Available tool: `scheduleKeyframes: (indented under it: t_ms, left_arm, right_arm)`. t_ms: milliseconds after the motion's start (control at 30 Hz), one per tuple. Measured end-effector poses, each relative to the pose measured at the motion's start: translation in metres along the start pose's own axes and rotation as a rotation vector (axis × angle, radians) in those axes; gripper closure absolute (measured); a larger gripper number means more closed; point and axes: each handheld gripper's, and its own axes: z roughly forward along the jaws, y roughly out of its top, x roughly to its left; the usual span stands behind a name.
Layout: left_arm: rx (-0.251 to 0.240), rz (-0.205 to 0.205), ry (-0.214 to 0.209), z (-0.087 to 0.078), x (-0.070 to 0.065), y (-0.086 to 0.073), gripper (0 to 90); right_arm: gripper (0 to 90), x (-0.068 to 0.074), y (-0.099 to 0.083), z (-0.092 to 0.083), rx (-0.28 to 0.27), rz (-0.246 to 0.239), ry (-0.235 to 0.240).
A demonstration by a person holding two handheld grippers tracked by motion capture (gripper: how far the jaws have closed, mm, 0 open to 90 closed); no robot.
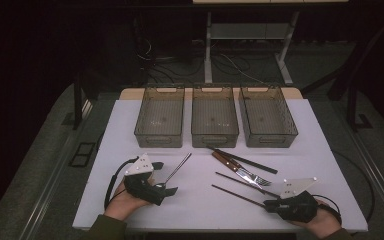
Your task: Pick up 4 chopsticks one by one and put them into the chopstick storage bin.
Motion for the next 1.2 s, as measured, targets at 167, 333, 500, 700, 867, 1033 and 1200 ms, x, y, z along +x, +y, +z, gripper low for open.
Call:
scheduleKeyframes:
  t_ms: [167,333,500,700,867,1033,1200]
  left_arm:
    - [0.001,0.000,0.001,0.000,0.000,0.000,1.0]
    - [0.001,-0.001,0.002,0.000,0.000,0.000,1.0]
    - [0.004,0.000,0.001,0.000,0.000,0.000,1.0]
    - [0.001,-0.004,0.000,0.000,0.000,-0.002,1.1]
    - [-0.002,-0.006,0.000,0.000,0.000,-0.002,1.1]
    - [-0.002,-0.007,0.002,-0.001,0.001,-0.003,1.1]
    - [-0.007,-0.011,0.002,-0.004,0.000,-0.004,1.1]
  right_arm:
    - [82.0,-0.002,-0.001,0.001,-0.008,-0.008,0.010]
    - [84.0,-0.002,-0.002,0.000,-0.010,-0.012,0.010]
    - [84.2,-0.003,-0.002,0.000,-0.013,-0.016,0.015]
    - [84.2,-0.004,-0.002,0.000,-0.018,-0.009,0.020]
    - [84.2,-0.009,-0.003,-0.001,-0.028,0.005,0.022]
    - [84.2,-0.009,-0.003,-0.001,-0.023,-0.019,0.014]
    - [84.2,-0.010,-0.002,-0.003,-0.048,-0.009,0.027]
